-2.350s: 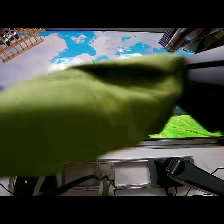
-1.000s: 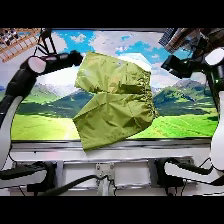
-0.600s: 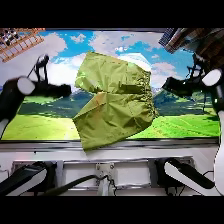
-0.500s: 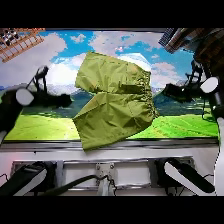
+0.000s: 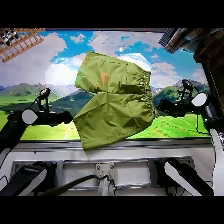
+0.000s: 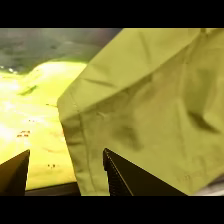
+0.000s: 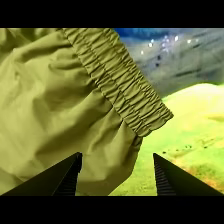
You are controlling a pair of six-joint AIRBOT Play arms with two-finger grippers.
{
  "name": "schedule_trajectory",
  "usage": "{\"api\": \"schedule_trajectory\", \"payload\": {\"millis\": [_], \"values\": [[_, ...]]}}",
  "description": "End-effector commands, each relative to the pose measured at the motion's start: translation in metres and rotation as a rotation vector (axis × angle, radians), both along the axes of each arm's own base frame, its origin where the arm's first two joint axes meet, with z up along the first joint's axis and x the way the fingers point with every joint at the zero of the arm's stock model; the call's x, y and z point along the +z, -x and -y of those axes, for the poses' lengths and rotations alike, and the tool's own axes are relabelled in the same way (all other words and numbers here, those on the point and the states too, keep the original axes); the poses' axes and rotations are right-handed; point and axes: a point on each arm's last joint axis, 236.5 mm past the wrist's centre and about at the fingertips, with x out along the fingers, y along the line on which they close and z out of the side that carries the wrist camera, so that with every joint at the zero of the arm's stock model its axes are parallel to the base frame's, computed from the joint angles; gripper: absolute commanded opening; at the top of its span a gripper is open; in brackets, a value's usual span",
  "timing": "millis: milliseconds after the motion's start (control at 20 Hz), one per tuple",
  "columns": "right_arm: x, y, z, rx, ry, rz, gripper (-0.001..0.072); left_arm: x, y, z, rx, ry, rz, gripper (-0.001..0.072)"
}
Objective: Fold the clothes and pants, and hang the long-sleeved shirts on hangers.
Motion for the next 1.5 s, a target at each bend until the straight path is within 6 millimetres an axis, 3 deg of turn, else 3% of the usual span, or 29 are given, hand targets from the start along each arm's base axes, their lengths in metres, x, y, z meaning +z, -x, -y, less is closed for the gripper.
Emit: {"api": "schedule_trajectory", "payload": {"millis": [0,150,350,450,600,750,950,1100,1150,1200,1250,1350,1450], "values": [[-0.002,0.003,-0.002,-0.004,-0.008,-0.004,0.0508,-0.017,-0.001,-0.001,0.013,-0.008,-0.033,0.0487],[-0.001,0.002,-0.005,-0.006,-0.020,0.002,0.0508,-0.034,-0.002,0.008,0.026,0.029,-0.090,0.0487],[0.001,-0.003,-0.006,-0.010,-0.026,0.023,0.0507,-0.040,-0.019,0.037,0.057,0.170,-0.085,0.0476],[0.002,-0.005,-0.008,-0.015,-0.038,0.030,0.0506,-0.044,-0.030,0.045,0.083,0.214,-0.071,0.0345],[0.003,-0.007,-0.009,-0.018,-0.044,0.037,0.0506,-0.046,-0.043,0.046,0.058,0.222,-0.011,0.0007],[0.003,-0.007,-0.009,-0.018,-0.043,0.038,0.0505,-0.028,-0.087,0.009,0.120,0.170,0.128,0.0005],[0.005,-0.013,-0.007,-0.028,-0.038,0.062,0.0505,0.022,-0.167,-0.057,0.272,0.094,0.384,0.0005],[0.007,-0.020,-0.006,-0.041,-0.040,0.092,0.0505,0.052,-0.213,-0.068,0.239,0.045,0.507,0.0017],[0.008,-0.021,-0.008,-0.043,-0.048,0.094,0.0505,0.058,-0.221,-0.066,0.230,0.052,0.514,0.0165],[0.008,-0.019,-0.010,-0.041,-0.060,0.088,0.0505,0.062,-0.223,-0.064,0.220,0.062,0.511,0.0381],[0.008,-0.016,-0.015,-0.019,-0.074,0.080,0.0503,0.065,-0.219,-0.064,0.208,0.075,0.493,0.0451],[0.002,0.001,-0.029,0.030,-0.122,0.021,0.0503,0.064,-0.197,-0.061,0.162,0.118,0.408,0.0443],[-0.012,0.022,-0.051,0.022,-0.221,-0.050,0.0504,0.064,-0.165,-0.058,0.101,0.149,0.316,0.0204]]}}
